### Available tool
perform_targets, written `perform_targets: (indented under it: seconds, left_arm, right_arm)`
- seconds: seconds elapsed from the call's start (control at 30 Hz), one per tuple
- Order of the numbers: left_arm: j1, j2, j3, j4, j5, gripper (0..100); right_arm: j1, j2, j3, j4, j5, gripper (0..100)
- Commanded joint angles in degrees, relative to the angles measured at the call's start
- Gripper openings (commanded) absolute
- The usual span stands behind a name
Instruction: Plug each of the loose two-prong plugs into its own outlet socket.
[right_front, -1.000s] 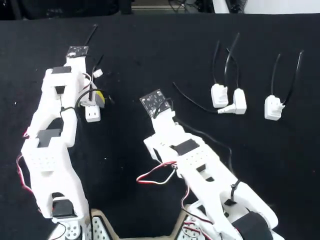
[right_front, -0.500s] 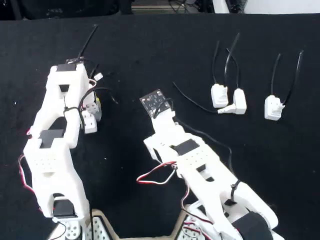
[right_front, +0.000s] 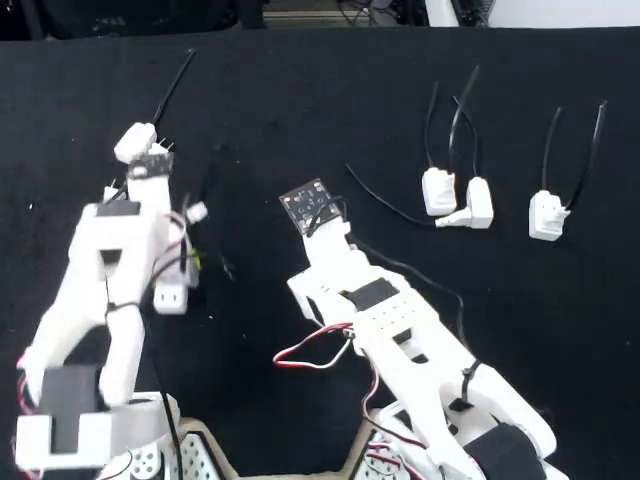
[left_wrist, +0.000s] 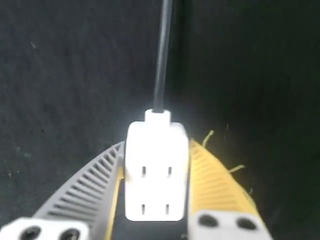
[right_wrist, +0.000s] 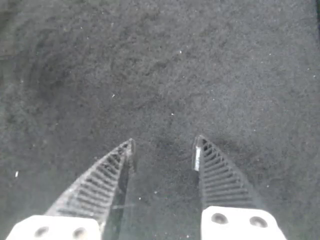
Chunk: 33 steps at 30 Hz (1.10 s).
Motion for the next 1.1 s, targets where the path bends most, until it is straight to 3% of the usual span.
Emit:
perform_targets:
  seconds: [0.0, 0.13, 0.23, 0.4, 0.5, 0.8, 0.93, 1.07]
  left_arm:
    - [0.5, -8.4, 4.2, -0.9, -4.6, 26]
    - [-0.6, -13.2, 1.2, 4.4, -8.4, 24]
    - [-5.2, -15.3, -2.5, 8.6, -12.1, 24]
    - [-16.0, -12.2, -2.9, 9.1, -23.5, 24]
    - [-16.9, -7.7, -2.5, 8.3, -24.0, 24]
    - [1.0, -3.3, 1.3, 5.4, -8.0, 24]
    - [9.9, -3.3, 2.2, 5.3, -4.8, 24]
    - [11.1, -3.3, 2.5, 4.3, -4.0, 24]
  right_arm:
    - [-0.9, -1.8, -0.1, -1.2, -0.6, 17.7]
    - [-0.9, -1.8, -0.1, -1.3, -0.5, 17.7]
    - [-0.9, -1.8, -0.1, -1.3, -0.5, 17.7]
    - [-0.9, -2.1, -0.1, -1.1, -0.5, 17.7]
    - [-0.9, -2.1, -0.2, -1.1, -0.4, 17.7]
    - [4.7, -2.2, -1.4, -1.0, -0.6, 17.7]
    - [6.5, -2.2, -1.5, -1.0, -0.7, 17.7]
    - [6.4, -2.2, -1.5, -1.0, -0.7, 17.7]
